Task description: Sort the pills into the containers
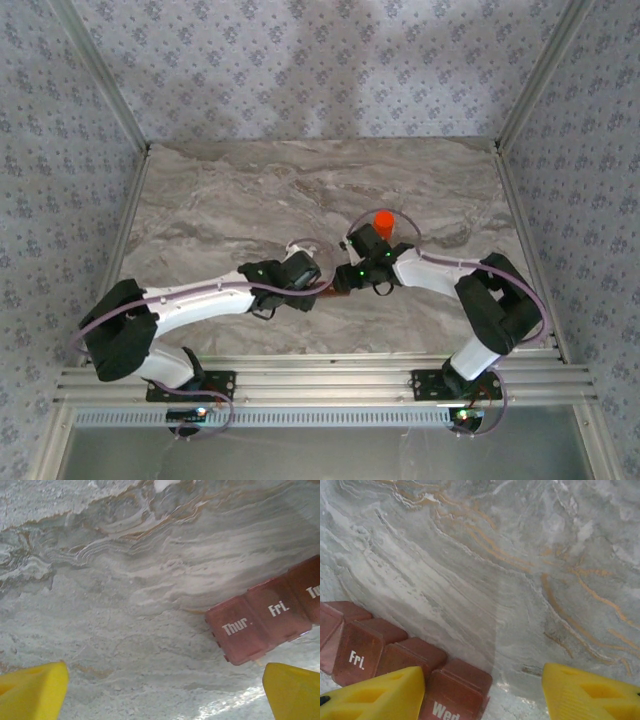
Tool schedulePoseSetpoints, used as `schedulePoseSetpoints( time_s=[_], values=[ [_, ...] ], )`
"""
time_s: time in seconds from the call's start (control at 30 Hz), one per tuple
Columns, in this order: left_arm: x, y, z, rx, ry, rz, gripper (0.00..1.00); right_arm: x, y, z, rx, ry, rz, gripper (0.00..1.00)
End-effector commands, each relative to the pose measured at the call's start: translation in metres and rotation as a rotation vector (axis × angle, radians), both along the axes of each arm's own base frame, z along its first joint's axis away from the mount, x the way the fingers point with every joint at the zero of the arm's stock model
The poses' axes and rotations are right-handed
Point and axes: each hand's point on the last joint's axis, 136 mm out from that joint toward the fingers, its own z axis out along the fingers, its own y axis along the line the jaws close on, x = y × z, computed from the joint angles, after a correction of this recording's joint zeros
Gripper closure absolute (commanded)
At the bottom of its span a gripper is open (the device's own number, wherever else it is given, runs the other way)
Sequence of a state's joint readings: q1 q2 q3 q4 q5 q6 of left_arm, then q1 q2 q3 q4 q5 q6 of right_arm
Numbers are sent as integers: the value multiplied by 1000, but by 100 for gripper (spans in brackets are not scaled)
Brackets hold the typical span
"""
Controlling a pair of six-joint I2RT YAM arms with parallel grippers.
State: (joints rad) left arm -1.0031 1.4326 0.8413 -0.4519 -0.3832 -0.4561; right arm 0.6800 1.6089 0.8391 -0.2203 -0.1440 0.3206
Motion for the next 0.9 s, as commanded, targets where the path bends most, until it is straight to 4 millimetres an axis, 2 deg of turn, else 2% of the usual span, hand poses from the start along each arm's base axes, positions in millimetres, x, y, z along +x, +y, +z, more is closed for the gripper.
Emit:
schedulePoseSetpoints(
  time_s=[0.0, 0.33, 0.87],
  values=[
    [0, 5, 3, -11, -31, 3, 1, 1, -3, -10, -65, 3, 16, 36],
    [0, 9, -12, 3, -27, 13, 1, -3, -4, -19, -76, 19, 20, 38],
    [20, 16, -20, -39, -21, 71, 1, -9, -2, -27, -80, 36, 32, 42]
  ],
)
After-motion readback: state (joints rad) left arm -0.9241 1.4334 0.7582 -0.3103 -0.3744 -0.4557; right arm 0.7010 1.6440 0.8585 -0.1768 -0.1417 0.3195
